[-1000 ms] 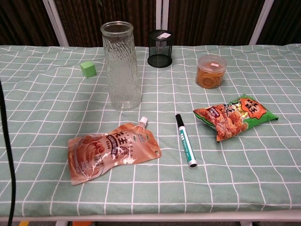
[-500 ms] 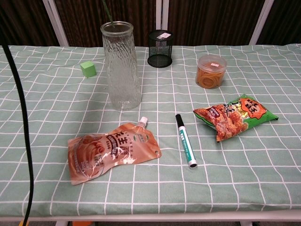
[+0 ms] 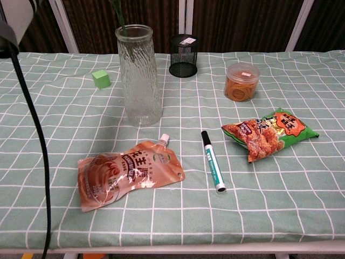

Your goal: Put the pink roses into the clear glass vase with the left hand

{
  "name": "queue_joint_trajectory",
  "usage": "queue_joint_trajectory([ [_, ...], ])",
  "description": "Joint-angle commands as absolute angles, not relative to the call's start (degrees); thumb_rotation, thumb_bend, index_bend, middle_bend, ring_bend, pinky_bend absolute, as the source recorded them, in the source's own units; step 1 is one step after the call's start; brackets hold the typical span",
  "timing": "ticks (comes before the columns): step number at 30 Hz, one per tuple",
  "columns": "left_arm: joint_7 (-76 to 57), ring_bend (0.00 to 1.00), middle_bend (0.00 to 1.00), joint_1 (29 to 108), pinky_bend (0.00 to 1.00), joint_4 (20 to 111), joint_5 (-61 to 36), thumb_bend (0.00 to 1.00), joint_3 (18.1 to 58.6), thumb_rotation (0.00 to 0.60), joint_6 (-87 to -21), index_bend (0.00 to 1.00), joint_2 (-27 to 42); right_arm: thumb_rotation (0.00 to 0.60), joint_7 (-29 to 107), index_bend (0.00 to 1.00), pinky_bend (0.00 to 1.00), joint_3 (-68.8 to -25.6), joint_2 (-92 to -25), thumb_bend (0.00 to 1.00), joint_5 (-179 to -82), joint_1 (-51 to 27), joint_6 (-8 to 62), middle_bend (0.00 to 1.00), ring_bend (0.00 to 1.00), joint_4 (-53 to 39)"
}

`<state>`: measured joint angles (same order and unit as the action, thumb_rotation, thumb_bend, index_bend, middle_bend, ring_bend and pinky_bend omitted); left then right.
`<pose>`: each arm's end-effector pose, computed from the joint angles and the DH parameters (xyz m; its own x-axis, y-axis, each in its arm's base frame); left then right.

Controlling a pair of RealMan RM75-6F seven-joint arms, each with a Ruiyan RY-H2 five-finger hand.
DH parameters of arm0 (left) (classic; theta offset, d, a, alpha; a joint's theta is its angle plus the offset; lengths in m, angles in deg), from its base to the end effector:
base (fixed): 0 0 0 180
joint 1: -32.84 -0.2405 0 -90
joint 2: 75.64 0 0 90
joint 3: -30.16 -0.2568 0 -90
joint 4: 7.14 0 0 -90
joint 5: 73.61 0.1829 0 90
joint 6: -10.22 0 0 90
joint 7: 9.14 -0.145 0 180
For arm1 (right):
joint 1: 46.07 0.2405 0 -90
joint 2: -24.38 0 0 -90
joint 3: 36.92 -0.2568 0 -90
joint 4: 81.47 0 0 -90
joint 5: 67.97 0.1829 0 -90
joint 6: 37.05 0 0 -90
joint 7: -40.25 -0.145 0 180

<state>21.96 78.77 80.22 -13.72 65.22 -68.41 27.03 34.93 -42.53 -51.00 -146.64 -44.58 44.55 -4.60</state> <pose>-0.0559 0.3742 0.0692 -0.8546 0.0370 0.5179 0.4875 -0.2860 0.8250 -0.3605 -0.1682 0.1520 0.3554 -0.0181 0.9346 -0.9151 0.1971 0.3518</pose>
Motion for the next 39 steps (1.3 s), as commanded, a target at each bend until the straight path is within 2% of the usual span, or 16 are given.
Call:
queue_joint_trajectory([
  [1, 24.2, 0.33, 0.39, 78.1, 0.48, 77.5, -12.2, 0.12, 63.3, 0.600, -67.1, 0.49, 28.3, 0.600, 35.0, 0.00, 0.00, -42.5, -51.0, 0.13, -146.7, -44.6, 44.6, 0.00, 0.00, -4.5],
  [5, 28.0, 0.28, 0.34, 77.3, 0.42, 74.9, -9.0, 0.10, 61.0, 0.600, -66.2, 0.40, 29.3, 0.600, 35.2, 0.00, 0.00, -42.6, -50.9, 0.13, -146.8, -44.6, 44.8, 0.00, 0.00, -4.3],
  [9, 31.0, 0.20, 0.25, 76.6, 0.32, 73.2, -4.8, 0.05, 58.8, 0.600, -66.9, 0.23, 30.0, 0.600, 35.2, 0.00, 0.00, -42.6, -51.0, 0.13, -146.6, -44.6, 44.6, 0.00, 0.00, -4.4],
  [13, 31.9, 0.13, 0.16, 75.6, 0.23, 73.2, -2.2, 0.01, 56.6, 0.600, -67.0, 0.14, 29.8, 0.600, 35.1, 0.00, 0.00, -42.6, -51.0, 0.13, -146.5, -44.6, 44.5, 0.00, 0.00, -4.5],
  [21, 31.6, 0.10, 0.11, 73.6, 0.17, 76.7, -0.6, 0.00, 55.8, 0.600, -67.0, 0.11, 27.3, 0.600, 35.3, 0.00, 0.00, -42.7, -50.9, 0.13, -146.7, -44.7, 44.9, 0.00, 0.00, -4.2],
  [30, 30.8, 0.10, 0.11, 68.9, 0.17, 80.5, -0.3, 0.00, 56.8, 0.600, -70.2, 0.11, 21.8, 0.600, 35.8, 0.00, 0.00, -42.7, -50.8, 0.13, -147.0, -44.6, 45.2, 0.00, 0.00, -3.7],
  [35, 30.4, 0.10, 0.11, 64.5, 0.17, 80.2, 0.0, 0.00, 57.4, 0.600, -74.3, 0.11, 17.8, 0.600, 36.4, 0.00, 0.00, -42.6, -50.6, 0.13, -147.4, -44.6, 45.5, 0.00, 0.00, -3.1],
  [39, 29.6, 0.10, 0.11, 60.1, 0.17, 77.5, 1.0, 0.01, 56.4, 0.600, -78.5, 0.11, 14.8, 0.600, 36.9, 0.00, 0.00, -42.5, -50.5, 0.13, -147.6, -44.5, 45.6, 0.00, 0.00, -2.6],
])
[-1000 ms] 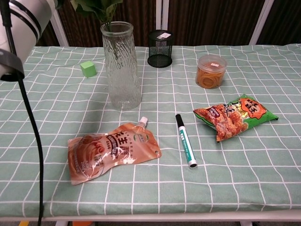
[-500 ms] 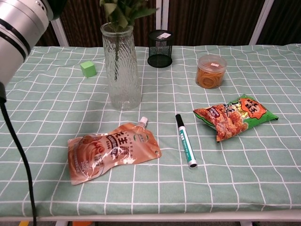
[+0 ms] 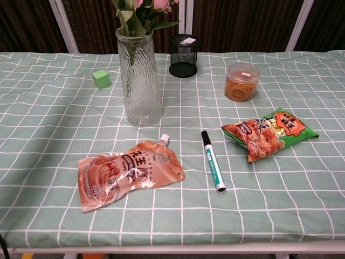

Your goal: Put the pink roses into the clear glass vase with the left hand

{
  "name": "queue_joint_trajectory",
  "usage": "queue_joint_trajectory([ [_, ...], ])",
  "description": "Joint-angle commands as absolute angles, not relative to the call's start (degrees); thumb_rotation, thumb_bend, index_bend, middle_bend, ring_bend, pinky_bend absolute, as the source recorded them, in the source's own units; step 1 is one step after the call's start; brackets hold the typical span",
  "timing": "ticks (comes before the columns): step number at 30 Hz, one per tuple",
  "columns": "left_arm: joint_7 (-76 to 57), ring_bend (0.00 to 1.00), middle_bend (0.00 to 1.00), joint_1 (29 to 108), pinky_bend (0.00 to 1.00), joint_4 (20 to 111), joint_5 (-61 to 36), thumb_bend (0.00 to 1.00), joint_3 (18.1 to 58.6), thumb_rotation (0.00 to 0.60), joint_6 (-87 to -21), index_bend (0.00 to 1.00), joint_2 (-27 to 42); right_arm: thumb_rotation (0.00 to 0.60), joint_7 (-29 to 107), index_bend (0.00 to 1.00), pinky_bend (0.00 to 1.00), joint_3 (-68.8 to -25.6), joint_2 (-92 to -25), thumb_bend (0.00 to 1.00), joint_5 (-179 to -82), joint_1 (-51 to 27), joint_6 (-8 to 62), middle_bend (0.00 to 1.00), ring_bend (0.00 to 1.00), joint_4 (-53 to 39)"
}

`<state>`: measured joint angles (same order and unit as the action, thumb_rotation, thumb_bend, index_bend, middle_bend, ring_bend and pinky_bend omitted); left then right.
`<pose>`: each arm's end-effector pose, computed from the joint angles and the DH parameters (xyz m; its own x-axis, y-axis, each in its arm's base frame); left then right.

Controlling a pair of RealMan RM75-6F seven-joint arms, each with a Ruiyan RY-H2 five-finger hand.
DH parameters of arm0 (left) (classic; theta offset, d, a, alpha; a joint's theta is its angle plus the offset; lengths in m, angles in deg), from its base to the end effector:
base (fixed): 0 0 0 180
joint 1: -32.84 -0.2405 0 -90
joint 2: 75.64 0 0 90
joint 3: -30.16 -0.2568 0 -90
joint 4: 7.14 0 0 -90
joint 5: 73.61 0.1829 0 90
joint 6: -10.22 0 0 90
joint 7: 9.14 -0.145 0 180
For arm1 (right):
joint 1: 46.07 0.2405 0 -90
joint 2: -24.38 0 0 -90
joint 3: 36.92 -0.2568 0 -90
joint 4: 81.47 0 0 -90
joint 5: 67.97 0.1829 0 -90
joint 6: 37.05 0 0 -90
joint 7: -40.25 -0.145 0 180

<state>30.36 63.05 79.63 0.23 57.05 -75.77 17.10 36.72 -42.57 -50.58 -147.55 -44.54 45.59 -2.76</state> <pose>-0.1556 0.3337 0.1189 -0.7684 -0.1025 0.6317 0.6130 -0.4013 0.6806 -0.3524 -0.1692 0.1525 0.3661 -0.0071 0.9306 -0.9156 0.1760 0.3615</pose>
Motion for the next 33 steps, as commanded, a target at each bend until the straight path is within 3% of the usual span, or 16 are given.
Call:
queue_joint_trajectory([
  [1, 28.8, 0.10, 0.11, 59.1, 0.17, 76.2, 1.3, 0.03, 55.9, 0.600, -79.5, 0.11, 14.2, 0.600, 37.0, 0.00, 0.00, -42.5, -50.5, 0.13, -147.7, -44.5, 45.7, 0.00, 0.00, -2.5],
  [4, 23.0, 0.10, 0.11, 56.2, 0.17, 71.0, 2.6, 0.06, 53.1, 0.600, -82.0, 0.14, 12.4, 0.600, 37.3, 0.00, 0.00, -42.5, -50.5, 0.13, -147.7, -44.5, 45.7, 0.00, 0.00, -2.3],
  [9, 11.9, 0.10, 0.12, 52.3, 0.17, 63.3, 6.5, 0.06, 44.7, 0.600, -80.8, 0.20, 8.5, 0.600, 37.7, 0.00, 0.00, -42.4, -50.5, 0.13, -148.0, -44.4, 45.9, 0.00, 0.00, -1.9],
  [15, -2.4, 0.10, 0.12, 48.4, 0.18, 65.1, 11.0, 0.00, 33.9, 0.600, -75.7, 0.19, 2.7, 0.600, 38.4, 0.00, 0.00, -42.2, -50.4, 0.13, -148.8, -44.3, 46.5, 0.00, 0.00, -0.9],
  [25, -9.2, 0.10, 0.12, 41.1, 0.18, 71.9, 12.7, 0.00, 28.6, 0.600, -80.0, 0.19, 1.0, 0.600, 39.5, 0.00, 0.00, -41.6, -51.3, 0.13, -149.6, -43.8, 45.8, 0.00, 0.00, -0.7],
  [33, -7.8, 0.10, 0.12, 38.7, 0.18, 71.3, 13.1, 0.00, 27.7, 0.600, -80.3, 0.19, 1.6, 0.600, 40.5, 0.00, 0.00, -41.5, -51.0, 0.13, -150.1, -43.7, 46.3, 0.00, 0.00, -0.2],
])
